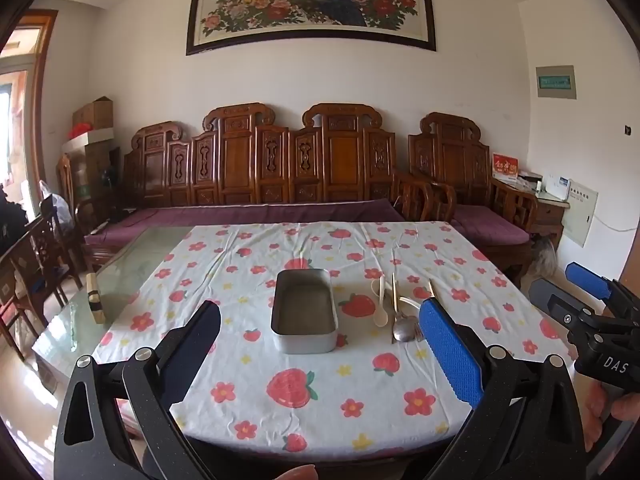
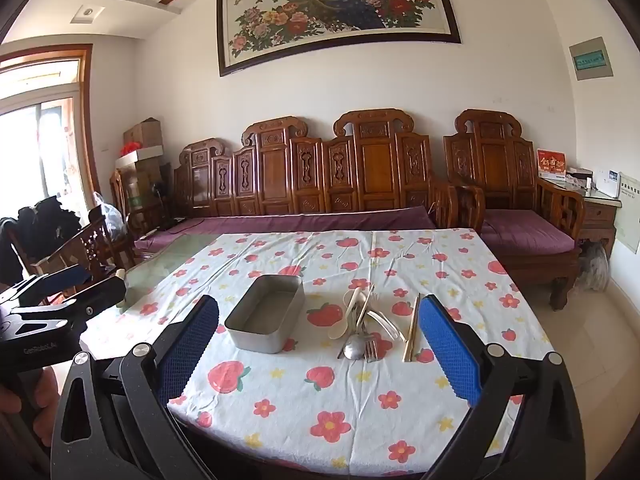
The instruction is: Organize utensils
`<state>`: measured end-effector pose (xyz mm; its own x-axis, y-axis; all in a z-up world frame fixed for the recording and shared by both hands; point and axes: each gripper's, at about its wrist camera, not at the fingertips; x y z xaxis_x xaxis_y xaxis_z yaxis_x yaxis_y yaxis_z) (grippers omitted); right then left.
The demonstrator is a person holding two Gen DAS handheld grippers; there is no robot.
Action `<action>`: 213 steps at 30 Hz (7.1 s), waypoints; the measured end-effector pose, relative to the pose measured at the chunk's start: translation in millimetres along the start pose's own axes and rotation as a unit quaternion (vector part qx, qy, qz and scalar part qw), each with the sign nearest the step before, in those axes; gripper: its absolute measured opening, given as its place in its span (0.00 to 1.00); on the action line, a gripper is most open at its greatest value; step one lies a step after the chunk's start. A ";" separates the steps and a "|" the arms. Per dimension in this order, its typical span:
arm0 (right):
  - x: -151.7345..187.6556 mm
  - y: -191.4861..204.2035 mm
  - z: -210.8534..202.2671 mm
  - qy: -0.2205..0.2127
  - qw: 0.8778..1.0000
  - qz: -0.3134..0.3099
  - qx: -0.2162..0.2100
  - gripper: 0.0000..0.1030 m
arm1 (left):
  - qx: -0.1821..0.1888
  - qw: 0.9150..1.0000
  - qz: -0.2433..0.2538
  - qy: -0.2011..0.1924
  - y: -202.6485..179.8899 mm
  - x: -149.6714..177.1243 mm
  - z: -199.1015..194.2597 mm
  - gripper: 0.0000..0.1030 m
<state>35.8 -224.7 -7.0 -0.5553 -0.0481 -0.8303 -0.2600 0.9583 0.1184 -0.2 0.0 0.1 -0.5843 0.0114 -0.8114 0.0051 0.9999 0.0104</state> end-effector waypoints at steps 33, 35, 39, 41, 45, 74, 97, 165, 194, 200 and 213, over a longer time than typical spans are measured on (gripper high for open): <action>-1.6 -1.1 -3.2 -0.003 1.000 0.001 0.001 0.97 | 0.000 1.000 -0.003 -0.004 -0.9 -2.0 -1.8 0.94; -1.7 -0.9 -2.7 -0.003 1.000 0.001 0.001 0.97 | 0.004 1.000 -0.005 -0.002 0.6 -5.0 -0.9 0.94; -1.8 -1.1 -2.8 -0.003 1.000 0.001 0.001 0.97 | 0.000 1.000 -0.003 -0.005 -0.3 -2.0 -2.0 0.94; -1.7 -0.4 -2.7 -0.003 1.000 0.000 0.002 0.97 | 0.001 1.000 -0.003 -0.005 -0.2 -2.0 -2.1 0.94; -2.0 -0.8 -3.4 -0.003 1.000 0.000 0.001 0.97 | 0.000 1.000 -0.003 -0.005 -2.6 -4.5 -7.7 0.94; -2.8 -0.6 -4.7 -0.004 1.000 -0.001 0.002 0.97 | 0.001 1.000 -0.003 -0.007 -0.1 -9.1 -11.2 0.94; -9.7 -2.9 -4.7 0.007 1.000 0.001 0.007 0.97 | 0.002 1.000 -0.002 0.010 2.8 -19.2 -10.5 0.94; 38.9 -192.8 353.9 0.297 0.953 -0.013 0.053 0.35 | 0.043 0.968 0.105 0.224 -93.2 -4.2 272.3 0.94; 38.5 -212.7 353.9 0.304 0.950 -0.017 0.070 0.06 | 0.109 0.936 0.041 0.332 -131.7 4.7 373.9 0.56; 37.9 -213.5 353.7 0.303 0.950 -0.015 0.068 0.06 | 0.119 0.933 0.046 0.336 -135.8 9.4 375.7 0.54; 37.7 -213.8 353.5 0.304 0.950 -0.015 0.067 0.06 | 0.121 0.927 0.070 0.348 -139.3 19.4 363.0 0.40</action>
<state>349.8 -331.8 -256.1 -0.9131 -0.1910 -0.3602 -0.2027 0.9792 -0.0053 282.3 -138.3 -229.3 -0.9461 0.2212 -0.2367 0.2529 0.9609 -0.1129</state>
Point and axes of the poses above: each gripper's, at about its wrist camera, not at the fingertips, and z roughly the way its jaws point, y to its left, x to its underside, and after that the axes turned 11 degrees about y, right-handed
